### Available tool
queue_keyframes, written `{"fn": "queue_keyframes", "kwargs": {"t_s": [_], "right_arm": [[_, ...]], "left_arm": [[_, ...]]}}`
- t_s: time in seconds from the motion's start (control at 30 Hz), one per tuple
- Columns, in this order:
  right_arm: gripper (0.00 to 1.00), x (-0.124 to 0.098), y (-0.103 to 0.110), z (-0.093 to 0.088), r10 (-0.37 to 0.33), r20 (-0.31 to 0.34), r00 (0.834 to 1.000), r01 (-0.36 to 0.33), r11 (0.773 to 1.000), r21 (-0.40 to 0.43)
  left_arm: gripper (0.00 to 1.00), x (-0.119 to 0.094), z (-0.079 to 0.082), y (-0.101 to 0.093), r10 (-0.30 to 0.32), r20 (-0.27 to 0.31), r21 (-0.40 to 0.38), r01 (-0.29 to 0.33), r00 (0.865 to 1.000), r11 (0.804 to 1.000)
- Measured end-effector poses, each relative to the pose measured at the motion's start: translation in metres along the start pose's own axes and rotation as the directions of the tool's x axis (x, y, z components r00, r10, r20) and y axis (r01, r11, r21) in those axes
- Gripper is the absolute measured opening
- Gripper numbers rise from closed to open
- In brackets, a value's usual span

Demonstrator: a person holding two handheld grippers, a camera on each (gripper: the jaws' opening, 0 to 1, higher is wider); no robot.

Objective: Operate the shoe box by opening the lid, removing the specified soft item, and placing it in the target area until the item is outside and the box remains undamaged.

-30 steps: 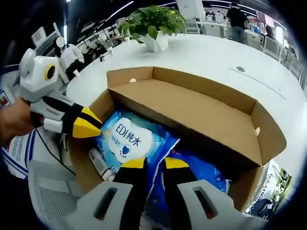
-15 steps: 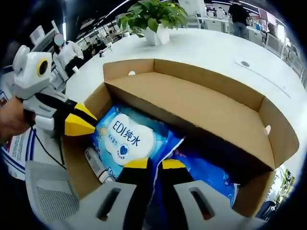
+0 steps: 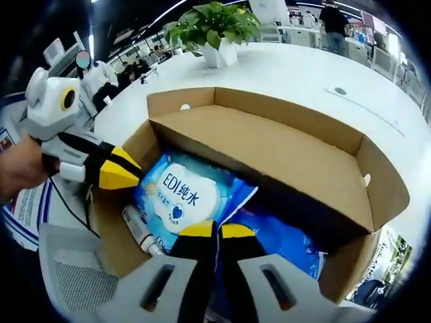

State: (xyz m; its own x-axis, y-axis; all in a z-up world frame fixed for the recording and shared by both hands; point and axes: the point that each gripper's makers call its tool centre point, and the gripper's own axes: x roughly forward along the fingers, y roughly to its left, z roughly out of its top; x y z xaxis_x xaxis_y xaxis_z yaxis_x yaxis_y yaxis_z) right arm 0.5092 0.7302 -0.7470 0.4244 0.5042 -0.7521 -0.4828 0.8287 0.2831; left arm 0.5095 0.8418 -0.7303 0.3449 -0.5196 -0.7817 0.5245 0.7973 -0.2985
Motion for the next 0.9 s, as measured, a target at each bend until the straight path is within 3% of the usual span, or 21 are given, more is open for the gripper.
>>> {"fn": "queue_keyframes", "kwargs": {"t_s": [0.67,0.9], "right_arm": [[0.00,-0.037,-0.026,-0.012,-0.059,0.011,0.998,0.059,0.998,0.007],[0.00,-0.037,-0.033,-0.018,-0.073,0.003,0.997,0.073,0.997,0.010]], "left_arm": [[0.10,0.007,0.000,-0.001,0.003,-0.010,0.002,-0.003,1.000,1.000],[0.10,0.014,0.003,-0.008,-0.008,-0.015,0.006,0.008,1.000,1.000]]}}
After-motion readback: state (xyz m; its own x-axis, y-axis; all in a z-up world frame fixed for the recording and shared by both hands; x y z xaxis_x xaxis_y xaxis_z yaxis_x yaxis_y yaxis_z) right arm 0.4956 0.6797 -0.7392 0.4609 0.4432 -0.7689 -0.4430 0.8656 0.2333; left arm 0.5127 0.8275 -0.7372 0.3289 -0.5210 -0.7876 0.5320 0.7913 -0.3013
